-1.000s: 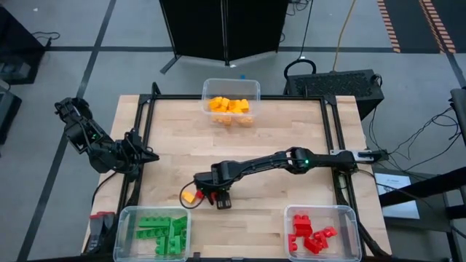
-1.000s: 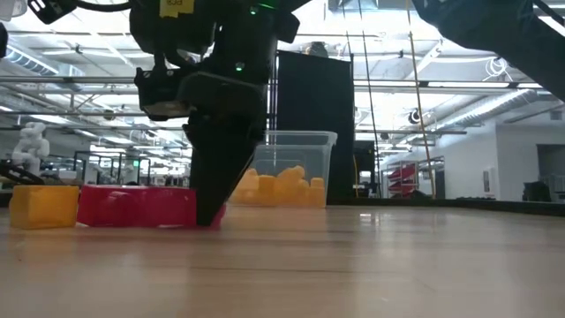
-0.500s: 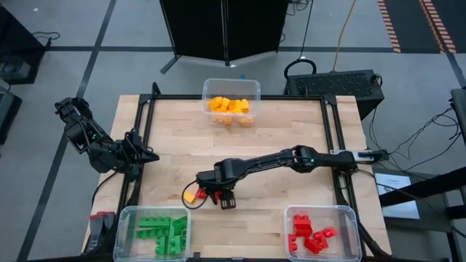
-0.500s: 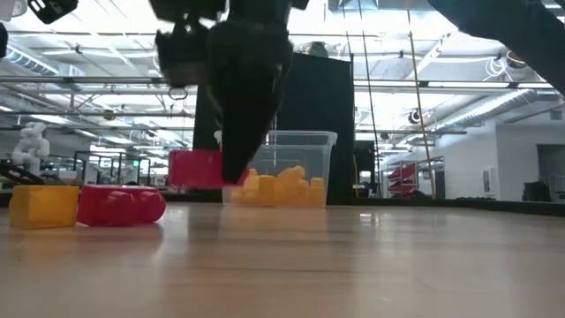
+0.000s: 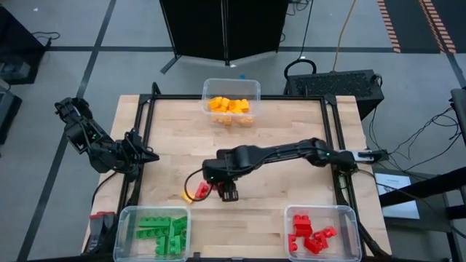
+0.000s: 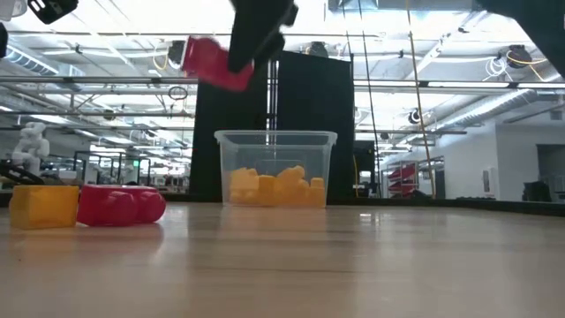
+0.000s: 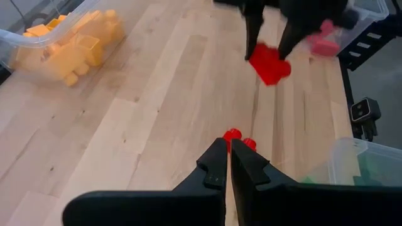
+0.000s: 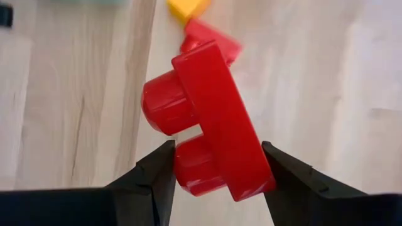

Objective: Sort blocks
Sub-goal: Put the red game piece into the bottom right transparent bin

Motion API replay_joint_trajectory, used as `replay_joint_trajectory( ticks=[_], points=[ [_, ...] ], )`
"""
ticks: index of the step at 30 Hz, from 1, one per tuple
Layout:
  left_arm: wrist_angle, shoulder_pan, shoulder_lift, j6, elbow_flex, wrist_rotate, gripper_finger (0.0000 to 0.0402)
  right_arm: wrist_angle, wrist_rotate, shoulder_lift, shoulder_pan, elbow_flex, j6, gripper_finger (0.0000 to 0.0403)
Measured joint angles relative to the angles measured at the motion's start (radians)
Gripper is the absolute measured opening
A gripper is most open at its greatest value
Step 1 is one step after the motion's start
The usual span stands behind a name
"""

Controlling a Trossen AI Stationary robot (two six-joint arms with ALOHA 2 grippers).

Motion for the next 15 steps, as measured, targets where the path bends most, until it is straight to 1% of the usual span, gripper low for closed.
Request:
replay_joint_trajectory(
  ticks=[10, 15],
  points=[
    [0.003, 0.000, 0.000, 0.000, 0.000, 0.000, 0.0003, 0.035, 0.133, -0.176, -0.008, 0.002, 0.043, 0.0178],
    [0.009, 0.000, 0.000, -0.002, 0.000, 0.000, 0.0003, 0.083, 0.164, -0.245, -0.009, 0.002, 0.043, 0.0178]
  ],
)
